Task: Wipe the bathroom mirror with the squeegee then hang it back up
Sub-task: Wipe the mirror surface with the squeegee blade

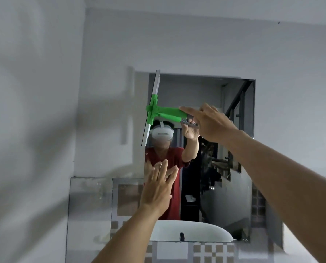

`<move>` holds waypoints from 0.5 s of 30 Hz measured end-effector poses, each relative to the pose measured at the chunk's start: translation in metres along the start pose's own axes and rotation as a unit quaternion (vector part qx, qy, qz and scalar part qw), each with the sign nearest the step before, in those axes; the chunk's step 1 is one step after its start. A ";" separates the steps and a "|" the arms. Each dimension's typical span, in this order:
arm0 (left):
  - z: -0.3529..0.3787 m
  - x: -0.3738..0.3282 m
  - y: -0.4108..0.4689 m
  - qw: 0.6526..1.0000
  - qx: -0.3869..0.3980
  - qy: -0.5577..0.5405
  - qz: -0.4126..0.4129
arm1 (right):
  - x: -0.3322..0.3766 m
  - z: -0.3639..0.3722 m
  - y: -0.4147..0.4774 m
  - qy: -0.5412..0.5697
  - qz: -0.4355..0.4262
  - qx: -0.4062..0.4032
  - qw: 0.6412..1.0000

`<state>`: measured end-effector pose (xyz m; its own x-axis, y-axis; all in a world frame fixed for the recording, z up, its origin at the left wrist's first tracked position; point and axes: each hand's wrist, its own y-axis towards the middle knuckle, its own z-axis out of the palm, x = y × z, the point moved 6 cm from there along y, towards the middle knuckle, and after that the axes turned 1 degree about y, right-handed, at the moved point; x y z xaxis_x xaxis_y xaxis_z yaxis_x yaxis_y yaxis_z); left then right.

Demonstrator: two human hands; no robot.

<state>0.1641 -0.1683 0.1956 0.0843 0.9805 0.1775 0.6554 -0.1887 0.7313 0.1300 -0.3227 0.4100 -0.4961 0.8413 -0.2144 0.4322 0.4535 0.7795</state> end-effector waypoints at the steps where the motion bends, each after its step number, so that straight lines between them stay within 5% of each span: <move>1: 0.003 0.001 0.001 1.000 -0.005 -0.001 -0.002 | -0.002 -0.002 0.004 -0.009 -0.001 0.004 1.000; 15: 0.002 -0.001 0.001 1.000 -0.014 -0.003 -0.009 | -0.016 -0.002 0.021 -0.046 -0.060 0.009 0.997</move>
<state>0.1657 -0.1691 0.1947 0.0771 0.9839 0.1610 0.6350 -0.1730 0.7529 0.1457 -0.3270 0.4313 -0.4738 0.8039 -0.3595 0.3871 0.5568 0.7349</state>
